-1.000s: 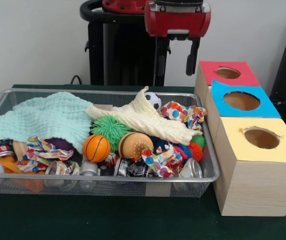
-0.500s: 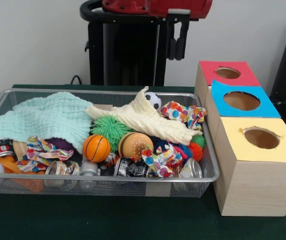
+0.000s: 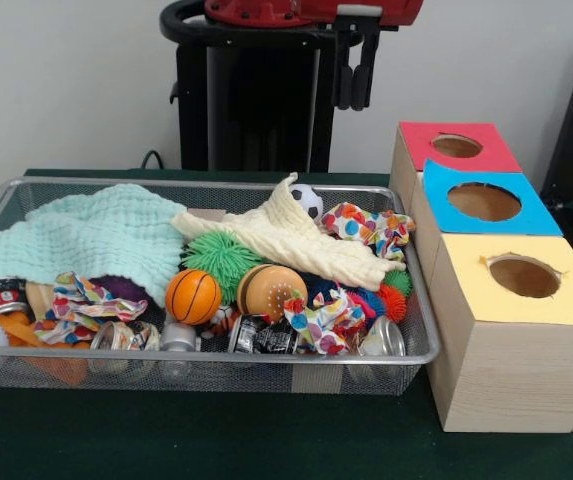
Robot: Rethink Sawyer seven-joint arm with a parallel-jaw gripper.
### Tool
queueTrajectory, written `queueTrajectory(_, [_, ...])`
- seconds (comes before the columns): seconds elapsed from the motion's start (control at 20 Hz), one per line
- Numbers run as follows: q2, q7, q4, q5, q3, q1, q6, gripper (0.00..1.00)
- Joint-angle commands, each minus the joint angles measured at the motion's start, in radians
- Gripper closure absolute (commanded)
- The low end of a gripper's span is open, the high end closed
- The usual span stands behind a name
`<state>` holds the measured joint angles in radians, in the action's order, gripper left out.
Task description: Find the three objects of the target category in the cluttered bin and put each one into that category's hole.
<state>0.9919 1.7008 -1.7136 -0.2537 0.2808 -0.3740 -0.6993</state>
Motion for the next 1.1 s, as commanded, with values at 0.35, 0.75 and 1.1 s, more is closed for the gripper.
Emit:
queueTrajectory(0.35, [-0.003,0.048,-0.104,0.025,-0.009,-0.039,-0.042,0.0])
queueTrajectory(0.75, [0.004,0.05,-0.104,0.024,-0.015,-0.038,-0.058,0.0])
queueTrajectory(1.1, [0.013,0.052,-0.1,0.021,-0.021,-0.032,-0.077,0.0])
